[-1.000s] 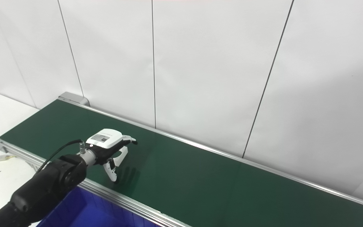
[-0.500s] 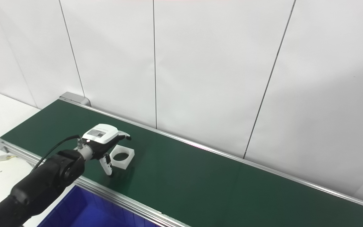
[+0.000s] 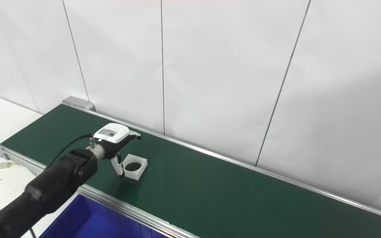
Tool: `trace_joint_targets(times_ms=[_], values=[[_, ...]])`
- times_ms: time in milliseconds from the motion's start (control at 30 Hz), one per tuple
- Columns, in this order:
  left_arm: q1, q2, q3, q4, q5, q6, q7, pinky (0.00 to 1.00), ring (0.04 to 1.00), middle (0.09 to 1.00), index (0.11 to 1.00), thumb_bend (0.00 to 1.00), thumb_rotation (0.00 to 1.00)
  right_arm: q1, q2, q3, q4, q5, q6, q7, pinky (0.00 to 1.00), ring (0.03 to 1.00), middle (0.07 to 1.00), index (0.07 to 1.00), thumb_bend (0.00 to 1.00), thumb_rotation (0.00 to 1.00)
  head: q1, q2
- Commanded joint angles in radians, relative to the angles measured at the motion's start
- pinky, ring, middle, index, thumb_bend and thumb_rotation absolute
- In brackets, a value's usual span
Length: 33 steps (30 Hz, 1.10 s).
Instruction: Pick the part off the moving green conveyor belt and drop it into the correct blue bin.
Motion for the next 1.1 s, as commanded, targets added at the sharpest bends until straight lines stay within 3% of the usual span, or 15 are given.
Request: trace_joint_targets(times_ms=[0,333,467,767,900,967,1033,1067], values=[[-0.047,0.01,-0.013,0.011,0.012,0.0,0.039,0.68,0.81,0.859,0.843,0.92,0.0,0.002,0.012,0.003,-0.04,0.0,-0.005,-0.001,0.83,0.868,0.9,0.952,0.58,0.57,-0.004,0.003],[-0.061,-0.022,-0.107,0.053,0.011,0.001,0.007,0.66,0.801,0.858,0.827,0.93,0.0,0.005,0.024,0.005,-0.042,-0.01,-0.009,-0.007,0.82,0.862,0.899,0.953,0.6,0.59,-0.018,0.01],[-0.05,-0.028,-0.14,0.062,-0.009,-0.025,-0.01,0.7,0.807,0.858,0.81,0.92,0.0,0.007,0.03,0.006,-0.044,-0.007,-0.006,-0.009,0.82,0.862,0.896,0.953,0.61,0.58,-0.028,0.014],[-0.038,-0.026,-0.197,0.118,0.002,-0.064,0.04,0.71,0.795,0.818,0.747,0.87,0.0,0.01,0.033,0.008,-0.048,-0.014,-0.013,-0.016,0.82,0.86,0.893,0.956,0.63,0.59,-0.033,0.018],[-0.039,-0.023,-0.193,0.129,-0.017,-0.087,0.07,0.67,0.708,0.708,0.671,0.82,0.0,0.014,0.032,0.008,-0.051,-0.007,-0.013,-0.014,0.82,0.861,0.894,0.955,0.62,0.59,-0.032,0.021],[-0.04,-0.025,-0.181,0.127,-0.044,-0.094,0.068,0.65,0.593,0.53,0.569,0.59,0.0,0.014,0.031,0.008,-0.055,-0.003,-0.011,-0.012,0.82,0.861,0.896,0.956,0.63,0.59,-0.031,0.022],[-0.039,-0.026,-0.168,0.124,-0.078,-0.107,0.073,0.65,0.499,0.492,0.53,0.52,0.0,0.014,0.03,0.008,-0.056,-0.003,-0.01,-0.011,0.82,0.861,0.896,0.957,0.62,0.59,-0.031,0.024],[-0.038,-0.027,-0.162,0.123,-0.094,-0.114,0.075,0.6,0.472,0.487,0.512,0.51,0.0,0.014,0.029,0.008,-0.056,-0.002,-0.01,-0.011,0.82,0.862,0.897,0.957,0.63,0.59,-0.031,0.024]])
